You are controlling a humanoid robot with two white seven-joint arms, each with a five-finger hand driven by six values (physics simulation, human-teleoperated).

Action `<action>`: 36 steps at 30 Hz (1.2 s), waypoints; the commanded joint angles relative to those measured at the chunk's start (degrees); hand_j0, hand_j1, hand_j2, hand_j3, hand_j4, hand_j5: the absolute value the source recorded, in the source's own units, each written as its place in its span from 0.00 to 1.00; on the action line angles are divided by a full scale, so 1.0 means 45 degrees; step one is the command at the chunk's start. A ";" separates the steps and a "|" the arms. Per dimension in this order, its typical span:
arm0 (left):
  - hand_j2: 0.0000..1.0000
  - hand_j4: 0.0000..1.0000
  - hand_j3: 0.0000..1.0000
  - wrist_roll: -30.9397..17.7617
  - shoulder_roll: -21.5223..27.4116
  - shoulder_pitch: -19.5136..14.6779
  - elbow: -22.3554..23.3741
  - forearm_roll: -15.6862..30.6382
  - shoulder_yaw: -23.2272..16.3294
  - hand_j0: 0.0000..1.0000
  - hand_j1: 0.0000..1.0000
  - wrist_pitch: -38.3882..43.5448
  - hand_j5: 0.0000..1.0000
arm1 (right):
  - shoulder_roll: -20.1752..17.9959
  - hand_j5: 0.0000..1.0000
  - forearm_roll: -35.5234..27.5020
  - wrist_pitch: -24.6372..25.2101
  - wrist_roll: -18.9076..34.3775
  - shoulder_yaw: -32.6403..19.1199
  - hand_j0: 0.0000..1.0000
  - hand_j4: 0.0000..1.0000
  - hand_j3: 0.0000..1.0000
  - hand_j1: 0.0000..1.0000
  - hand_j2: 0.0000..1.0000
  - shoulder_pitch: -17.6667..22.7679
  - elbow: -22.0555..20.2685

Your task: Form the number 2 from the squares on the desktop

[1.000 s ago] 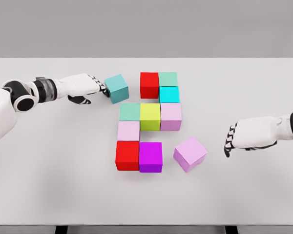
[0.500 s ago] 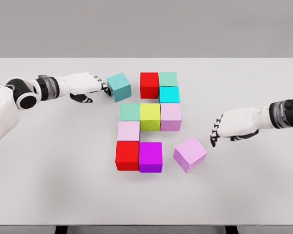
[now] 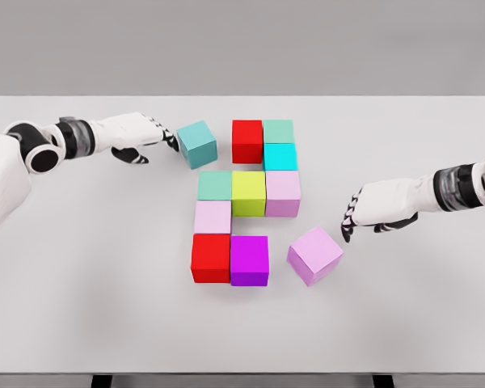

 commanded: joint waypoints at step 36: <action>0.73 0.73 0.73 0.0005 -0.0982 -0.0547 0.1728 -0.0114 0.0065 0.73 0.73 0.0020 0.73 | -0.1866 0.64 -0.0218 0.0026 -0.0002 0.0399 0.64 0.64 0.64 0.64 0.64 0.0313 -0.3335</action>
